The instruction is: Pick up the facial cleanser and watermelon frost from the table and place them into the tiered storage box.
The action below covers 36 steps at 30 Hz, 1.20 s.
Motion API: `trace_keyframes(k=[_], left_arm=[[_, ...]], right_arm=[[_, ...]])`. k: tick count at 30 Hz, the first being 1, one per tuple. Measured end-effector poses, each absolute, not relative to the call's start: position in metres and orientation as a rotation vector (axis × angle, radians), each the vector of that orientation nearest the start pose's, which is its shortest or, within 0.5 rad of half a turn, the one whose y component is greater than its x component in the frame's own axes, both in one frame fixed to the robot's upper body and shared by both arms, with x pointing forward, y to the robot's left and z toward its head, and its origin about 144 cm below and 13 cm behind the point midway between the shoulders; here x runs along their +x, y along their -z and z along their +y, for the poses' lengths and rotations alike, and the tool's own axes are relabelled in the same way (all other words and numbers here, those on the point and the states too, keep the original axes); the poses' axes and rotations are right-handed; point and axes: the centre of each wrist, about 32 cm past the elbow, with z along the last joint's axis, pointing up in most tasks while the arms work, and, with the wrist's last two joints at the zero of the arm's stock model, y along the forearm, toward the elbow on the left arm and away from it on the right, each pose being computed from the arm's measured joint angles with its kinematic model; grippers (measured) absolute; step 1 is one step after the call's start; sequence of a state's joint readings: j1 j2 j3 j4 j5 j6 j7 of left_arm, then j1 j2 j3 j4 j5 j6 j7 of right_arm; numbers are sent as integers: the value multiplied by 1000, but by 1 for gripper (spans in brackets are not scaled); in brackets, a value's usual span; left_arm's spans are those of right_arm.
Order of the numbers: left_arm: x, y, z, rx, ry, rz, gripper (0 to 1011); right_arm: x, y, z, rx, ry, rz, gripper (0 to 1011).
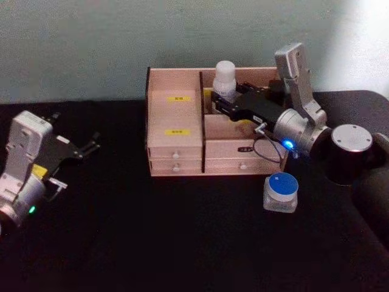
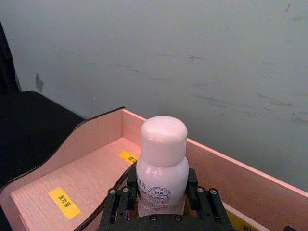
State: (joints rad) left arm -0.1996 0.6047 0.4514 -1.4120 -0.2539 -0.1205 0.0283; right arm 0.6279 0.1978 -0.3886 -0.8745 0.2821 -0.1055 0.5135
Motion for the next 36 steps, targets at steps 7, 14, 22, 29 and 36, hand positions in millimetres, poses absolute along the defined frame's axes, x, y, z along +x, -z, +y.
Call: trace_keyframes(k=[7,14,22,29,36], left_arm=[[489,-1140,310,305,-1248,-285,1001],[489,-1140,310,304,-1248,-285,1001],[489,-1140,310,304,-1248,-285,1001],[489,-1140,310,305,-1248,-285,1001],[489,-1140,310,304,-1248,-285,1001]], right_arm=[[617,-1165,-233,-104,883,-31,594],[616,-1165,-233,-103,883,-31,594],[616,-1165,-233,-103,882,-32,772],[616,-1165,-233,-103,882,-32,965],[616,-1165,-233,-103,882,-32,1000]])
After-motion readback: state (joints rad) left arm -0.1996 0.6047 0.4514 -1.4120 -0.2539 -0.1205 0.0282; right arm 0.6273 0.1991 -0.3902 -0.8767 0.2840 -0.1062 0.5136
